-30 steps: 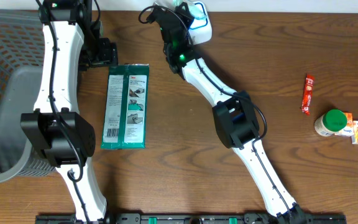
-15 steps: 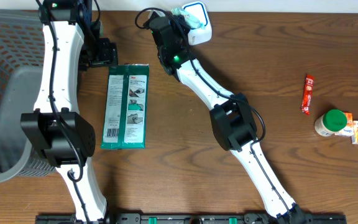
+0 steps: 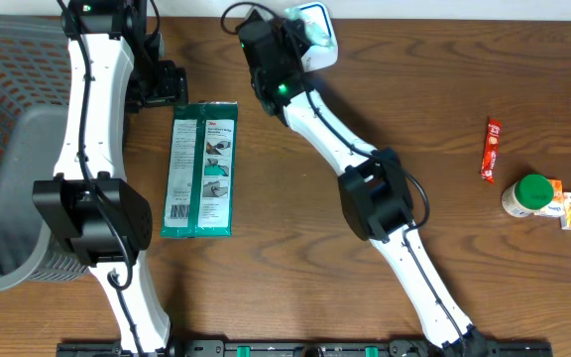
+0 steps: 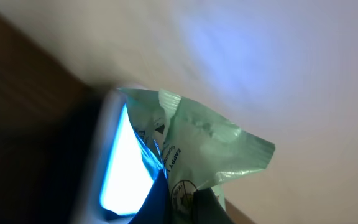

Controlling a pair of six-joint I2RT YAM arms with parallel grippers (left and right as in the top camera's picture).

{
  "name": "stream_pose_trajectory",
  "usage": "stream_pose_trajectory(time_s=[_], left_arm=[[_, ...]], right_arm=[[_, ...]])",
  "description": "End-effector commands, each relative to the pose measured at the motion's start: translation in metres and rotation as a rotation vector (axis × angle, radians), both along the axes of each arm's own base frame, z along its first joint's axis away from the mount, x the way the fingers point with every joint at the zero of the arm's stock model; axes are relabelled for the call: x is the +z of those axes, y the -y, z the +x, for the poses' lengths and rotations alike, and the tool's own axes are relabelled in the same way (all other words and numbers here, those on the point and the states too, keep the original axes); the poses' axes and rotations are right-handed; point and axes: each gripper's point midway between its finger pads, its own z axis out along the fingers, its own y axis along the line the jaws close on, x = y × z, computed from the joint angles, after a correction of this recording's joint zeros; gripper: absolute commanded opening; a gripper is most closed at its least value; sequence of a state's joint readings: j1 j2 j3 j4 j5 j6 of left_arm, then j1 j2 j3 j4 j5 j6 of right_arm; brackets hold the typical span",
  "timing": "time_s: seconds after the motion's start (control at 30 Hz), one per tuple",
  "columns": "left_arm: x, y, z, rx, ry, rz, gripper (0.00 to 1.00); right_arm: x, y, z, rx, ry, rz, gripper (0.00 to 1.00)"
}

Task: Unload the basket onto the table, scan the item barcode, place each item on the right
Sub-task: 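Hold the wipes pouch up in front of the white scanner, then move the right gripper right and drop the pouch near the jar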

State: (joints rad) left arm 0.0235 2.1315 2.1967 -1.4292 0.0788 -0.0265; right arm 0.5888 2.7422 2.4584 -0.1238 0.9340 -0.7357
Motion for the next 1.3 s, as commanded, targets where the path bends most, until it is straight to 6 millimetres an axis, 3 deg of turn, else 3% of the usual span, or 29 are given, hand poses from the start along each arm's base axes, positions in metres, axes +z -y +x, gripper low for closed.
stream_pose_trajectory(time_s=[0.0, 0.1, 0.3, 0.33, 0.4, 0.6, 0.93, 1.03, 1.07, 1.13, 1.17, 1.2, 1.27], left_arm=[[0.011, -0.002, -0.002, 0.006, 0.024, 0.006, 0.84], [0.011, -0.002, -0.002, 0.006, 0.024, 0.006, 0.84], [0.011, -0.002, -0.002, 0.006, 0.024, 0.006, 0.84], [0.011, -0.002, -0.002, 0.005, 0.024, 0.006, 0.84], [0.011, -0.002, -0.002, 0.006, 0.024, 0.006, 0.84], [0.011, -0.002, -0.002, 0.005, 0.024, 0.006, 0.84], [0.011, -0.002, -0.002, 0.006, 0.024, 0.006, 0.84], [0.011, -0.002, -0.002, 0.006, 0.024, 0.006, 0.84], [0.011, -0.002, -0.002, 0.005, 0.024, 0.006, 0.84], [0.011, -0.002, -0.002, 0.006, 0.024, 0.006, 0.84], [0.011, -0.002, -0.002, 0.006, 0.024, 0.006, 0.84], [0.011, -0.002, -0.002, 0.006, 0.024, 0.006, 0.84], [0.011, -0.002, -0.002, 0.006, 0.024, 0.006, 0.84]], right_arm=[[0.107, 0.03, -0.039, -0.214, 0.143, 0.034, 0.01], [0.107, 0.037, -0.069, -0.201, 0.005, 0.078, 0.01], [0.061, 0.045, -0.137, -0.107, -0.501, 0.438, 0.01], [0.05, 0.052, -0.155, -0.088, -0.656, 0.51, 0.01], [0.039, 0.066, -0.168, -0.11, -0.771, 0.558, 0.01], [0.009, 0.138, -0.198, -0.315, -0.993, 0.619, 0.01], [-0.052, 0.271, -0.217, -0.731, -1.02, 0.644, 0.01], [-0.064, 0.295, -0.222, -0.785, -1.019, 0.65, 0.05], [-0.066, 0.31, -0.224, -0.817, -1.01, 0.67, 0.3], [-0.064, 0.326, -0.225, -0.841, -0.996, 0.69, 0.43], [-0.061, 0.333, -0.224, -0.851, -0.986, 0.7, 0.65], [-0.058, 0.34, -0.224, -0.861, -0.97, 0.714, 0.99], [-0.052, 0.35, -0.221, -0.869, -0.944, 0.732, 0.99]])
